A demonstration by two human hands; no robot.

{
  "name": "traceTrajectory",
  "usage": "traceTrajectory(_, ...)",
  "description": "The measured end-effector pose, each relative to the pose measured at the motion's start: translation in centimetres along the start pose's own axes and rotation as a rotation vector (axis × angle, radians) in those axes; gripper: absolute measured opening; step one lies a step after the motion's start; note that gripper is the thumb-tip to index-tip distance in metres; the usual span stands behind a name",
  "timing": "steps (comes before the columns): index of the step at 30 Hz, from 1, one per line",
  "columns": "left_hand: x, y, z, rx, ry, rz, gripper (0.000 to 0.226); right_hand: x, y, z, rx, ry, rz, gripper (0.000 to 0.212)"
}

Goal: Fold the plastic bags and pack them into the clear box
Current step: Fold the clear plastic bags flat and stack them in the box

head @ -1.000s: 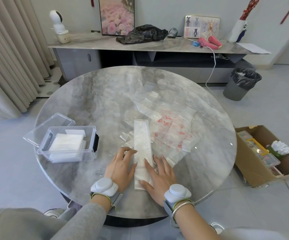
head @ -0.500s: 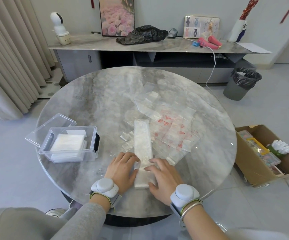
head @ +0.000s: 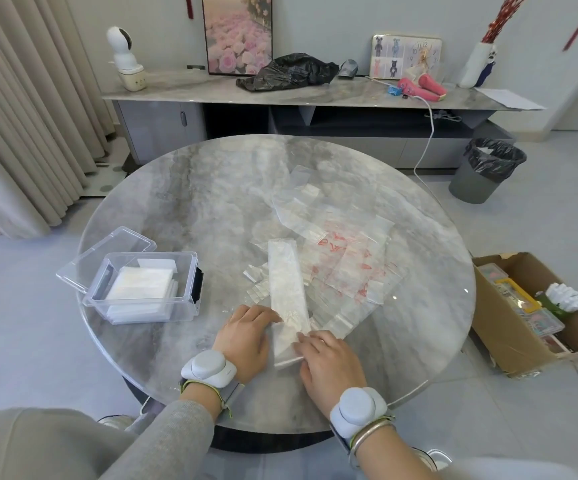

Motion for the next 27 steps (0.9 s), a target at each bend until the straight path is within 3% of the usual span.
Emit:
traceTrajectory(3, 0.4, -0.1, 0.3, 0.01, -0.048, -0.009, 0.055, 0.1, 0.5, 1.1, -0.083, 0.061, -0.1, 0.023)
traceTrajectory(8, 1.0, 0.1, 0.3, -0.002, -0.051, -0.078, 0.044, -0.6, 1.2, 1.8, -0.367, 0.026, -0.332, 0.05)
traceTrajectory(14, 0.7, 0.2, 0.5, 0.12, -0.016, 0.059, 0.053, -0.9, 2.4, 1.3, -0.752, 0.014, -0.524, 0.013)
traceTrajectory(17, 0.6, 0.1, 0.3, 0.175, -0.026, 0.127, 0.032, -1.1, 3.0, 0.7, -0.939, 0.025, -0.656, 0.01)
traceTrajectory(19, 0.6, 0.3, 0.3, 0.186, -0.027, 0.164, 0.008, -1.0, 3.4, 0.4, -1.033, 0.033, -0.729, 0.025)
traceTrajectory(27, 0.1, 0.7, -0.1, 0.263, -0.051, 0.259, 0.018, -0.6, 4.1, -1.3, -0.814, -0.088, -0.718, 0.019)
Point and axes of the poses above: each hand's wrist, its own x-axis away from the middle knuckle, its own z-axis out of the back of the hand, y = z × x, the point moved 4 cm from there along -x, towards the middle knuckle, and after that the axes turned 6 degrees about -y, right-handed, at the moved point
